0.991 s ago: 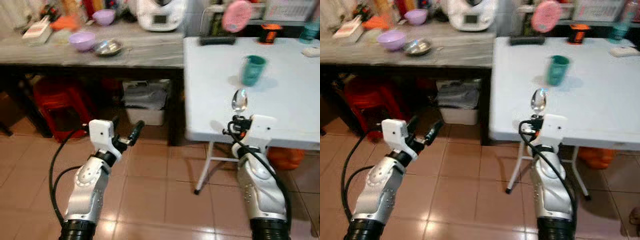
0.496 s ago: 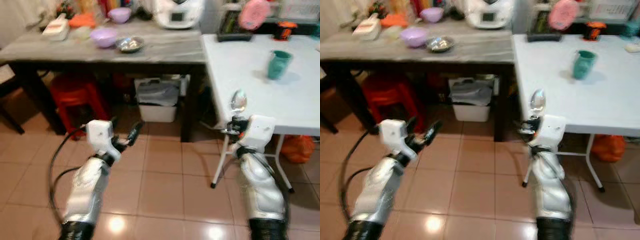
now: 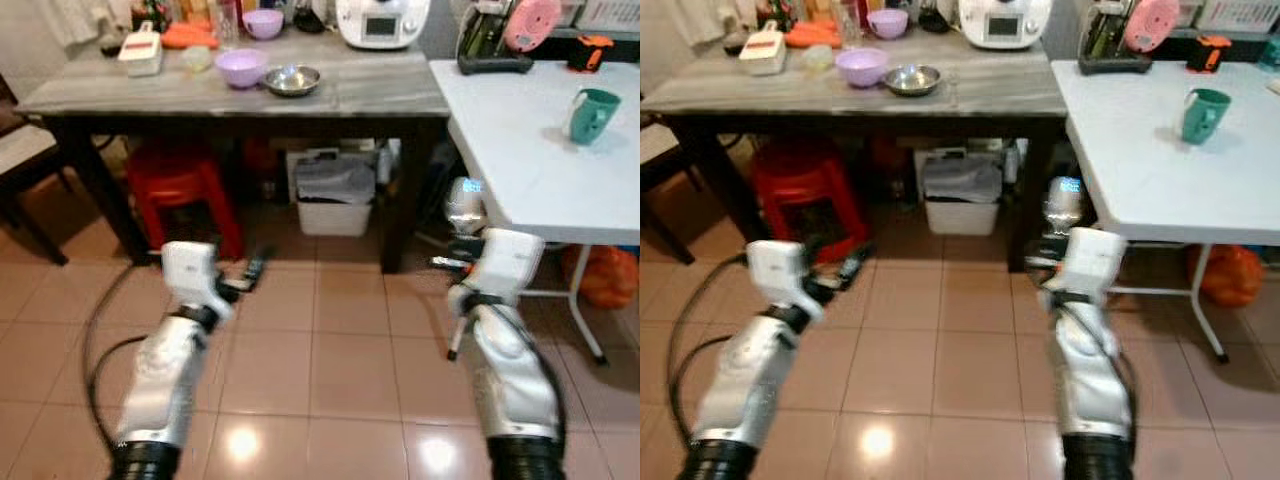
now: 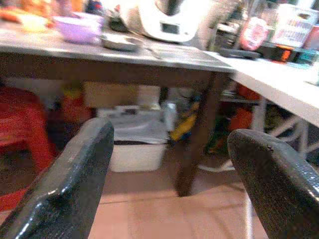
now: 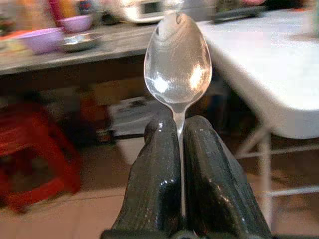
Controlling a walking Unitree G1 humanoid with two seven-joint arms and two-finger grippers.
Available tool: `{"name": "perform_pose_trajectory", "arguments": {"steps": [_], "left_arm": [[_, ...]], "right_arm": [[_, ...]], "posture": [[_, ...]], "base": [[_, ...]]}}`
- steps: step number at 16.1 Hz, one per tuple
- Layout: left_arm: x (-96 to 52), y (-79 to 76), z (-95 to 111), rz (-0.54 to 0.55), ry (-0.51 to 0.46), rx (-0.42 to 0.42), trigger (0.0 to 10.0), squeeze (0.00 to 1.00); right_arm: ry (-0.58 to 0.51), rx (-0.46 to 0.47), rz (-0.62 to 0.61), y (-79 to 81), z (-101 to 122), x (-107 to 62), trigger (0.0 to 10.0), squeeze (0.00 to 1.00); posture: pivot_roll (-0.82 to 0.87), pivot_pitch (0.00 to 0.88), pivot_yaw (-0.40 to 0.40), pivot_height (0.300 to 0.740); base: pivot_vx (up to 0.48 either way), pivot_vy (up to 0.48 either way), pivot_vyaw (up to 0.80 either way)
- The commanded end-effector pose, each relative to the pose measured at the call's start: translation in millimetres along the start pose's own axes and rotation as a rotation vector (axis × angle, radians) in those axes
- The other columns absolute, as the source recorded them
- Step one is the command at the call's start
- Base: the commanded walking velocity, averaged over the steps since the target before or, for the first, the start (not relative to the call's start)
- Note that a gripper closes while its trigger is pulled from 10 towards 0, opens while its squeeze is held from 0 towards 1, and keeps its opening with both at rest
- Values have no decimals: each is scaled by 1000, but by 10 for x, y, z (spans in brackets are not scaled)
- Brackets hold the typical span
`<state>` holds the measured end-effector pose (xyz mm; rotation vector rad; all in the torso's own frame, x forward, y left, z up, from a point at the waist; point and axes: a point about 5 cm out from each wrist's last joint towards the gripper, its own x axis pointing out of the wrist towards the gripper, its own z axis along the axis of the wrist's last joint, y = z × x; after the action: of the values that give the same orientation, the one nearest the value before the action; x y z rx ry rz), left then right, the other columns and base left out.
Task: Setting the table
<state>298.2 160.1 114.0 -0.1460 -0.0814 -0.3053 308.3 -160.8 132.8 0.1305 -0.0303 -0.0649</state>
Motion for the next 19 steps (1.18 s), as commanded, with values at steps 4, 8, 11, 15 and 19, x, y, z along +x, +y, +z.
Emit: {"name": "perform_pose_trajectory", "arguments": {"steps": [4,8,11,15,19], "left_arm": [[3,-10,24,-25,-15,-6,10000,0],[3,-19,28,-34,-20,-8,10000,0],[4,-28,24,-41,-20,-11,10000,0],[7,-36,20,-47,-20,-11,10000,0],[13,-48,19,-54,-18,-8,10000,0]], "right_arm": [[-49,-24,-1,-44,100,11,10000,0],[-53,-29,0,-50,103,13,10000,0],[-56,-30,1,-53,110,15,10000,0],[-55,-29,-2,-52,108,17,10000,0],[-52,-20,-12,-59,102,18,10000,0]], "posture": [[-36,57,32,740],[-38,57,31,740],[-40,57,30,740],[-42,58,31,740],[-40,56,34,740]], "base": [[68,0,0],[312,0,467],[346,0,604],[347,0,289],[348,0,0]]}}
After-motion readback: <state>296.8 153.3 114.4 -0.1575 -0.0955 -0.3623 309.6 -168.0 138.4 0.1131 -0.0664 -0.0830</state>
